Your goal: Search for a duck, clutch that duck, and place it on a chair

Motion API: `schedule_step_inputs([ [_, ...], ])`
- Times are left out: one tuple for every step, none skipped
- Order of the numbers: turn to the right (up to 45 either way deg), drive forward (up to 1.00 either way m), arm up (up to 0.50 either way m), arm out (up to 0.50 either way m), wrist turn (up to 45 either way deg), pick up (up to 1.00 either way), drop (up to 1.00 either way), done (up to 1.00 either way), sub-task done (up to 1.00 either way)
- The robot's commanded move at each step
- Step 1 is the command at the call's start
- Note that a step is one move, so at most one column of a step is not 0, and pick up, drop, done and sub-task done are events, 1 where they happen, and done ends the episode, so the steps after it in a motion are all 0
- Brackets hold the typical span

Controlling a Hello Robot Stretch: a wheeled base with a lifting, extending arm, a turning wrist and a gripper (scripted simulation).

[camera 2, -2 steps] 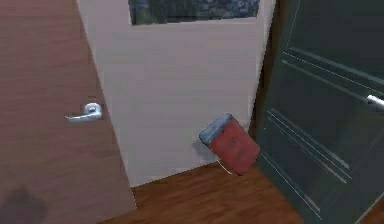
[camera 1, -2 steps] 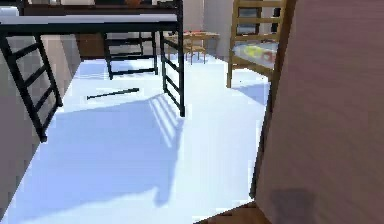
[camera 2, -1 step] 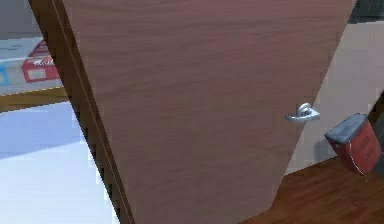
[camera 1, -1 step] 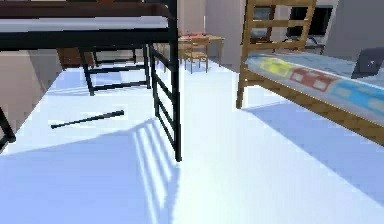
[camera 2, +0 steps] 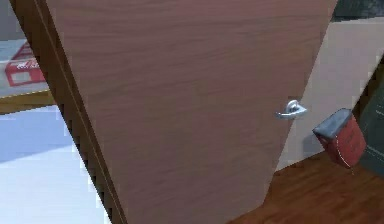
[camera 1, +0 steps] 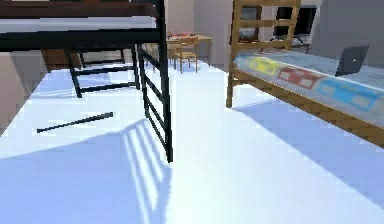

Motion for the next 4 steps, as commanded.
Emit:
schedule_step_inputs([
  [0.0,0.25,0.00,0.00,0.0,0.00,0.00,0.00,0.00],
  [15.0,0.00,0.00,0.00,0.0,0.00,0.00,0.00,0.00],
  [0.0,1.00,0.00,0.00,0.0,0.00,0.00,0.00,0.00],
  [0.0,0.70,0.00,0.00,0.0,0.00,0.00,0.00,0.00],
])
